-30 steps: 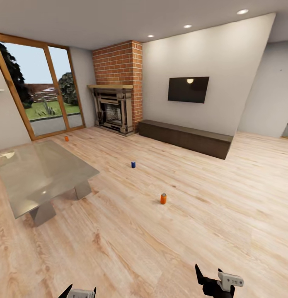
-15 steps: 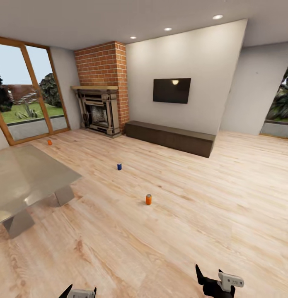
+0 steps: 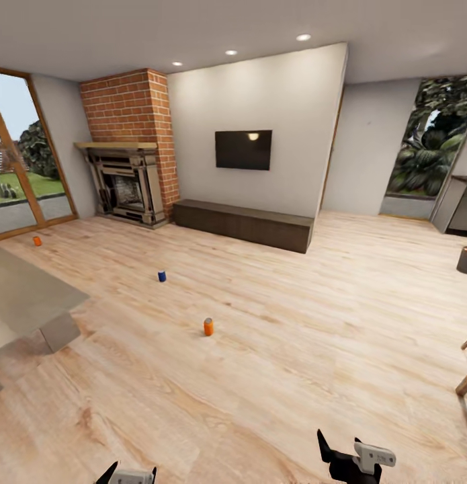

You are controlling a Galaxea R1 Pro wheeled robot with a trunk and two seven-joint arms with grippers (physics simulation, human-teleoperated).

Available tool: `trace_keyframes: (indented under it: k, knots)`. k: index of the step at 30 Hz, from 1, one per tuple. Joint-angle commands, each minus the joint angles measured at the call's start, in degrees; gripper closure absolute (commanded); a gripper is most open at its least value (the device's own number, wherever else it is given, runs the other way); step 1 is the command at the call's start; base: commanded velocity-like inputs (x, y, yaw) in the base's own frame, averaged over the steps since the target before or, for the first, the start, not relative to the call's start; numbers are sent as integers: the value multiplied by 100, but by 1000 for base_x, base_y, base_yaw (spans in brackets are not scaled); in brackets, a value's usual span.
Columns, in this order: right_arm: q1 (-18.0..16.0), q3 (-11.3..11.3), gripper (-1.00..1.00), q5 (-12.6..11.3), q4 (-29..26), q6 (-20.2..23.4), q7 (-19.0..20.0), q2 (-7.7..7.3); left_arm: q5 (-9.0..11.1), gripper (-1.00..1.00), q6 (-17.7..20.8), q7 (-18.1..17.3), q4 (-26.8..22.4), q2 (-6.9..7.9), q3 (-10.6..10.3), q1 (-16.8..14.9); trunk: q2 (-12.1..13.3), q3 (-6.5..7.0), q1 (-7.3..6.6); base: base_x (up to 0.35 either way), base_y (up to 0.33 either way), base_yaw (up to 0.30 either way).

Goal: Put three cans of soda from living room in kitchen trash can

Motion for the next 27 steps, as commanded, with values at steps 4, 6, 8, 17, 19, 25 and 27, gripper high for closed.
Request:
trace_keyframes:
  k: [4,6,8,17,19,25,27]
  knots:
    - [0,0,-100,0,0,2,0,0,0,-100,0,2,0,0,0,0,0,17,0,0,-276,-227]
    - [0,-4,-100,1,0,5,0,0,0,-100,0,6,0,0,0,0,0,25,0,0,-276,-227]
    - [0,-6,-100,-2,0,4,0,0,0,-100,0,3,0,0,0,0,0,34,0,0,-276,-227]
    - [0,2,-100,-4,0,-25,0,-6,4,-100,0,10,0,0,2,0,0,32,0,0,-272,-111]
    - [0,1,-100,-18,0,-16,0,-9,6,-100,-3,13,0,0,7,0,0,20,0,0,-173,-106]
    - [0,0,-100,-183,0,2,2,-41,3,-100,-2,4,0,0,28,0,0,-23,0,40,1,-112]
    - [0,0,-100,-226,0,7,3,-47,3,-100,-1,1,0,1,32,0,0,-39,0,109,185,-114]
